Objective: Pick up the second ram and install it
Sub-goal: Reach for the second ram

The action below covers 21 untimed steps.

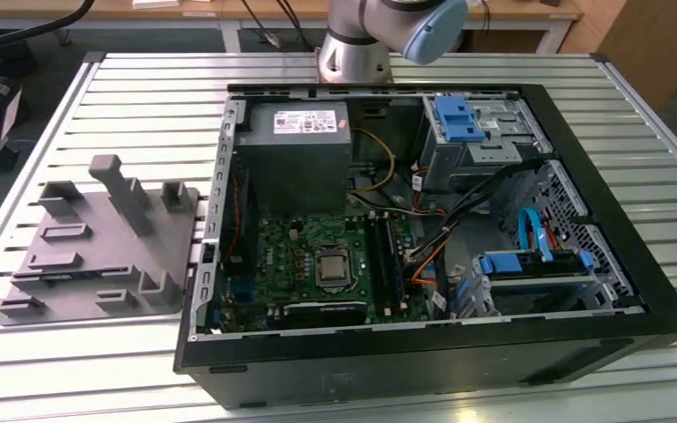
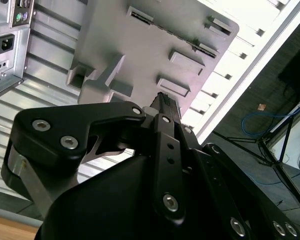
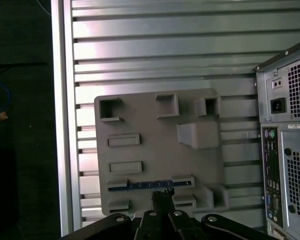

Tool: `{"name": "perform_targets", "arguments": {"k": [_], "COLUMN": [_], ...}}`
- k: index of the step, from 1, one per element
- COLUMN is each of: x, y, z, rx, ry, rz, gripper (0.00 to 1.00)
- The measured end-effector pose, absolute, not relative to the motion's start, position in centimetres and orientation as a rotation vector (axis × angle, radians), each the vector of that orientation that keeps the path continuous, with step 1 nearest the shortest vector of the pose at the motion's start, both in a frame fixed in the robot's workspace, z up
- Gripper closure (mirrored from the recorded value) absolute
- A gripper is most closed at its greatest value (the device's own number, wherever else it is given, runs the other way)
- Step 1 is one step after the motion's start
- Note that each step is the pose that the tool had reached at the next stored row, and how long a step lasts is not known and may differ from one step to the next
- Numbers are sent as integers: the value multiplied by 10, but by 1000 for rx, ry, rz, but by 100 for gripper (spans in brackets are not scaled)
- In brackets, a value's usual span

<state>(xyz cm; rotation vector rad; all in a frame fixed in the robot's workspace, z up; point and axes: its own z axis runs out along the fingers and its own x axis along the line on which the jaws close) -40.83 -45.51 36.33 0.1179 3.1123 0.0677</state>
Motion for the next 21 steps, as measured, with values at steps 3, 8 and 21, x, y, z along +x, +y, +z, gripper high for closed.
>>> {"name": "perform_targets", "arguments": {"k": [3,8,21], "x": [-409,-410,-411], "y": [-457,-462,-474], "z": [362,359,352], "rx": [118,118,118], "ry": [3112,3112,3112], "rz": [68,68,68], "gripper": [90,90,90]}}
